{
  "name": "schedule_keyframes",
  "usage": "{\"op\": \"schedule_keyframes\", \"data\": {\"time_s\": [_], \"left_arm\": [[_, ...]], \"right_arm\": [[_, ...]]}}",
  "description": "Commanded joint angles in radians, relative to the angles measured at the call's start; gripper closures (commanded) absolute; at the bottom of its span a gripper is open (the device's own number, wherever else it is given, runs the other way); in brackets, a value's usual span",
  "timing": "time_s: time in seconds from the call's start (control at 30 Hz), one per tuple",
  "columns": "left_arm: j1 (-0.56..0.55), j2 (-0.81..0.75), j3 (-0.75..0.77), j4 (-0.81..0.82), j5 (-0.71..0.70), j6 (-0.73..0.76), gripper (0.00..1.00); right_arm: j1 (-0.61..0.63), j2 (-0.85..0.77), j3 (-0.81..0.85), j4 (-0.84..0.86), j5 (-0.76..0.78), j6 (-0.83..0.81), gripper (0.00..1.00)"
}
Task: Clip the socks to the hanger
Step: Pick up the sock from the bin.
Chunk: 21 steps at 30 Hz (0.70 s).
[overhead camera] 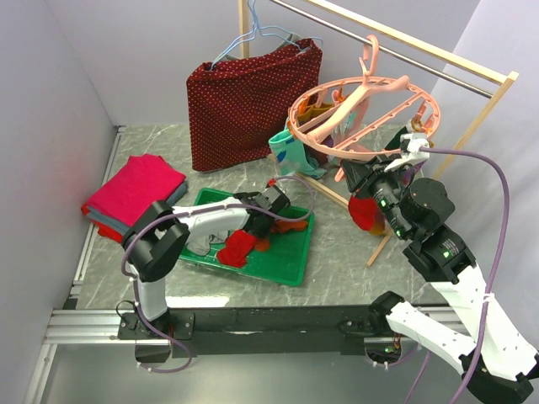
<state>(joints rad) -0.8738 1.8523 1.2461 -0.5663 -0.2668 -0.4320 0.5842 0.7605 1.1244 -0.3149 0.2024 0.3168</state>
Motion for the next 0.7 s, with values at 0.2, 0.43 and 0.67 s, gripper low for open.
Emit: {"op": "schedule_keyframes", "data": {"time_s": [0.2, 0.43, 0.67], "left_arm": [[0.001, -0.255, 0.006, -0.007, -0.153, 0.004, 0.99], [0.01, -0.438, -0.028, 0.069, -0.099, 0.056, 0.99], [0.009, -0.672, -0.099, 0.321, 0.132, 0.165, 0.99]], "right_arm": [[-0.006, -0.013, 0.008, 0.03, 0.012, -0.008, 0.88], [-0.004, -0.013, 0.014, 0.031, 0.005, -0.008, 0.88], [-0.006, -0.009, 0.023, 0.043, -0.015, -0.004, 0.87]]}}
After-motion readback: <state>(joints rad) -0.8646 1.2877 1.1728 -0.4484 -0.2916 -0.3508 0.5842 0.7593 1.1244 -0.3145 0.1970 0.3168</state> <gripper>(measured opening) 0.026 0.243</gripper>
